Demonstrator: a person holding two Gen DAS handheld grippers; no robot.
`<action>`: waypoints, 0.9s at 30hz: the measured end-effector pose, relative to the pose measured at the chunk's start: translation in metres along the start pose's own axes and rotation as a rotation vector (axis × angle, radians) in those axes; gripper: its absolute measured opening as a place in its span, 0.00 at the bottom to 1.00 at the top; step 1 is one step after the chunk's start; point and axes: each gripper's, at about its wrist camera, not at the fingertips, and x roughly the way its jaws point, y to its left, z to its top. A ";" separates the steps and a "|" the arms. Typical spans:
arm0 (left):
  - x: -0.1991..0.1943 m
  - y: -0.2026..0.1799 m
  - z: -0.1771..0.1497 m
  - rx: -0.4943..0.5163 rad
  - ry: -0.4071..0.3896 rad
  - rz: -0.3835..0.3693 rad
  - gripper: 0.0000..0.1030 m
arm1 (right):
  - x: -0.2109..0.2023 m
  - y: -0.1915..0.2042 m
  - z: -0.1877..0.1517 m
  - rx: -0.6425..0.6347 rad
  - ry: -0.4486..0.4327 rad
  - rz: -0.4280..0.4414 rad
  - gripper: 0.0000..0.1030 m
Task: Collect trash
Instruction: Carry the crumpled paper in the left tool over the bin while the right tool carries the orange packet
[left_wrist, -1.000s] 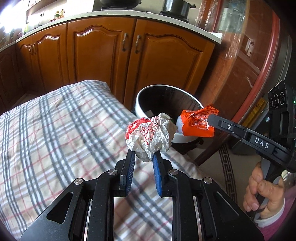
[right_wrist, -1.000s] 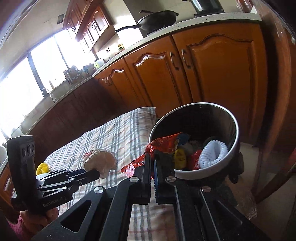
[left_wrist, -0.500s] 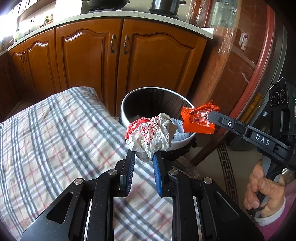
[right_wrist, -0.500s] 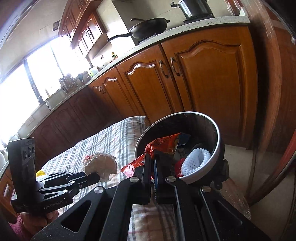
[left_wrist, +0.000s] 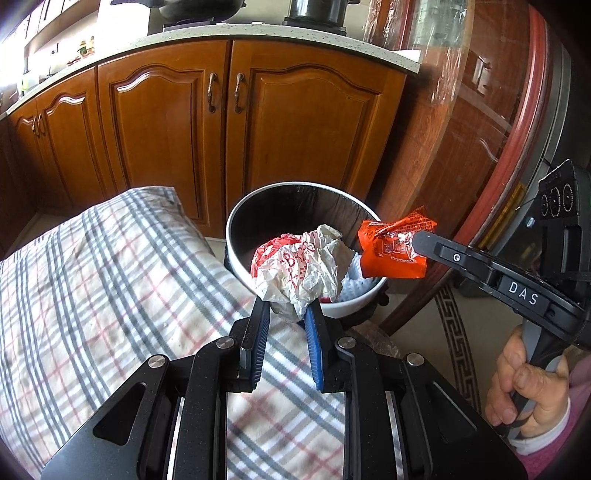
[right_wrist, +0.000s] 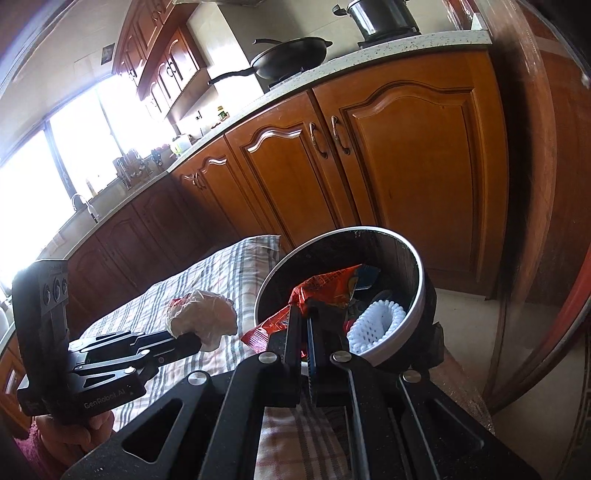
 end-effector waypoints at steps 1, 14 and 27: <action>0.001 -0.001 0.002 0.002 0.000 0.000 0.17 | 0.000 -0.001 0.001 0.001 -0.002 0.000 0.02; 0.020 -0.008 0.017 0.023 0.011 0.009 0.17 | 0.010 -0.009 0.010 0.007 -0.002 -0.006 0.02; 0.043 -0.008 0.043 0.041 0.025 0.023 0.17 | 0.031 -0.019 0.022 -0.018 0.027 -0.033 0.02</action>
